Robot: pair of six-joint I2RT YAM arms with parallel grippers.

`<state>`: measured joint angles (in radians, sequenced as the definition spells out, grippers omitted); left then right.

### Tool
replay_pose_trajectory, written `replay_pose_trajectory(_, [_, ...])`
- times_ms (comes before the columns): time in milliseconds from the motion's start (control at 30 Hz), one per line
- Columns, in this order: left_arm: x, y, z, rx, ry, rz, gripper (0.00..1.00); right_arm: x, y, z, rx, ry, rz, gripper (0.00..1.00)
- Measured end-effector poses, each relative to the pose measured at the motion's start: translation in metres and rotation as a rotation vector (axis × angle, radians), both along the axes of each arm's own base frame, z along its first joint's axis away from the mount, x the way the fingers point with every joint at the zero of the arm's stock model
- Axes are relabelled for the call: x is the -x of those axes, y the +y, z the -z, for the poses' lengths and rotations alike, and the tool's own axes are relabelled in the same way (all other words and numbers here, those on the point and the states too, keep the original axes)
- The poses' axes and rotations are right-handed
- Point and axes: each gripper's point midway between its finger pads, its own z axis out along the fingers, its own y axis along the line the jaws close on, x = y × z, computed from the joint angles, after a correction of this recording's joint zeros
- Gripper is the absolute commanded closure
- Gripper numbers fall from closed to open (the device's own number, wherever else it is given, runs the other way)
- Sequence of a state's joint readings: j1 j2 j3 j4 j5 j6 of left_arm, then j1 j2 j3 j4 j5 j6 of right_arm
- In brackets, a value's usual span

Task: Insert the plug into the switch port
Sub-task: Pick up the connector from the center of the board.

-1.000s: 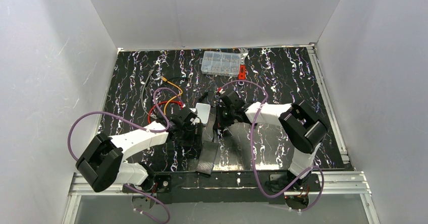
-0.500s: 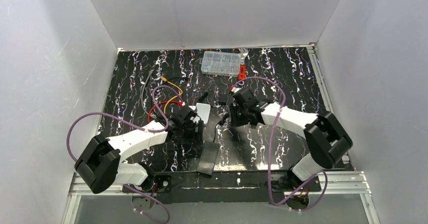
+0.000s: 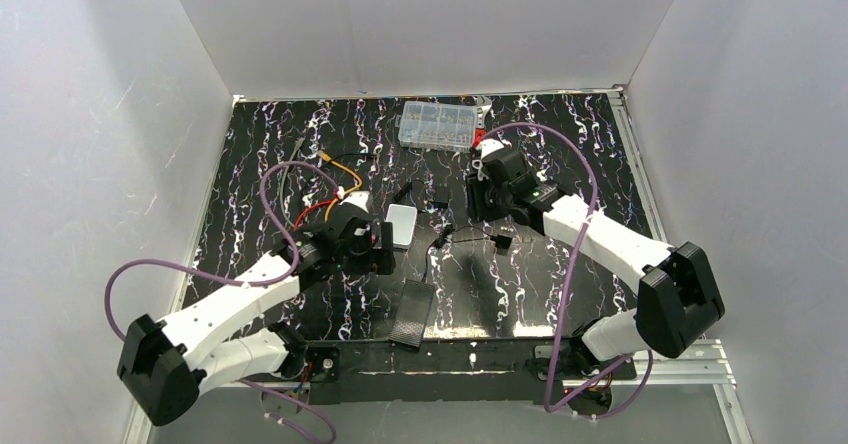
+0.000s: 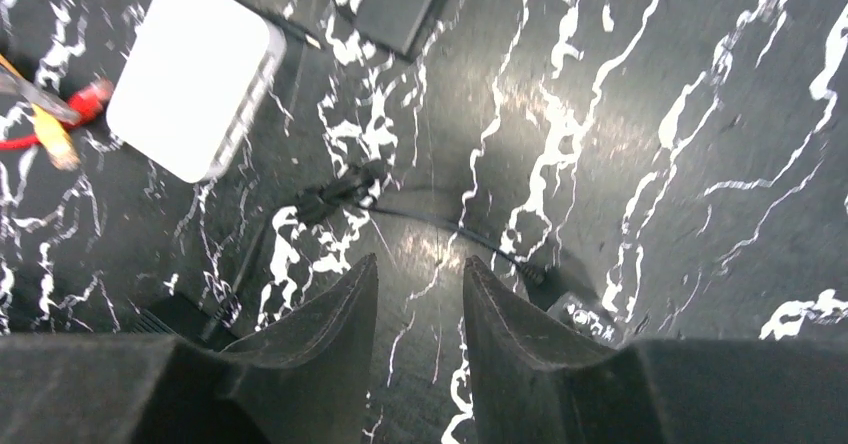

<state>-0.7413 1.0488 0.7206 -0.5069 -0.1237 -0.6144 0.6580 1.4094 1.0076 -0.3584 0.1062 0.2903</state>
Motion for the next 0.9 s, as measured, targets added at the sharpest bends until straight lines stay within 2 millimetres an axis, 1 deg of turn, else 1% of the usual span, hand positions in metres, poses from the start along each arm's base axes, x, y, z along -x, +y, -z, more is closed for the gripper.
replay_pose_trajectory(33, [-0.001, 0.002, -0.006, 0.005, -0.018, -0.006, 0.02, -0.005, 0.001, -0.006, -0.008, -0.018, 0.000, 0.43])
replay_pose_trajectory(67, [-0.002, 0.004, -0.013, 0.010, -0.036, -0.014, 0.02, -0.010, 0.003, -0.013, -0.020, -0.036, 0.002, 0.36])
replay_pose_trajectory(133, [-0.003, 0.006, -0.020, 0.018, -0.058, -0.023, 0.02, -0.018, 0.006, -0.025, -0.040, -0.064, -0.002, 0.32])
replay_pose_trajectory(167, [-0.003, 0.009, -0.028, 0.025, -0.079, -0.036, 0.02, -0.021, 0.008, -0.031, -0.050, -0.079, -0.010, 0.30])
replay_pose_trajectory(267, [-0.002, 0.017, -0.040, 0.027, -0.108, -0.061, 0.02, -0.029, 0.018, -0.046, -0.091, -0.106, -0.041, 0.26])
replay_pose_trajectory(367, [-0.002, 0.025, -0.048, 0.016, -0.128, -0.086, 0.02, -0.035, 0.033, -0.056, -0.134, -0.116, -0.088, 0.29])
replay_pose_trajectory(433, [-0.001, 0.031, -0.051, 0.000, -0.134, -0.106, 0.02, -0.036, 0.042, -0.055, -0.154, -0.102, -0.123, 0.32])
replay_pose_trajectory(633, [0.002, 0.049, -0.062, -0.040, -0.158, -0.154, 0.02, -0.026, 0.075, -0.051, -0.236, -0.019, -0.255, 0.36])
replay_pose_trajectory(767, [0.004, 0.062, -0.075, -0.050, -0.199, -0.189, 0.02, -0.018, 0.102, -0.055, -0.286, 0.018, -0.331, 0.39])
replay_pose_trajectory(900, [0.006, 0.075, -0.090, -0.050, -0.245, -0.230, 0.02, -0.013, 0.136, -0.062, -0.359, 0.049, -0.379, 0.39])
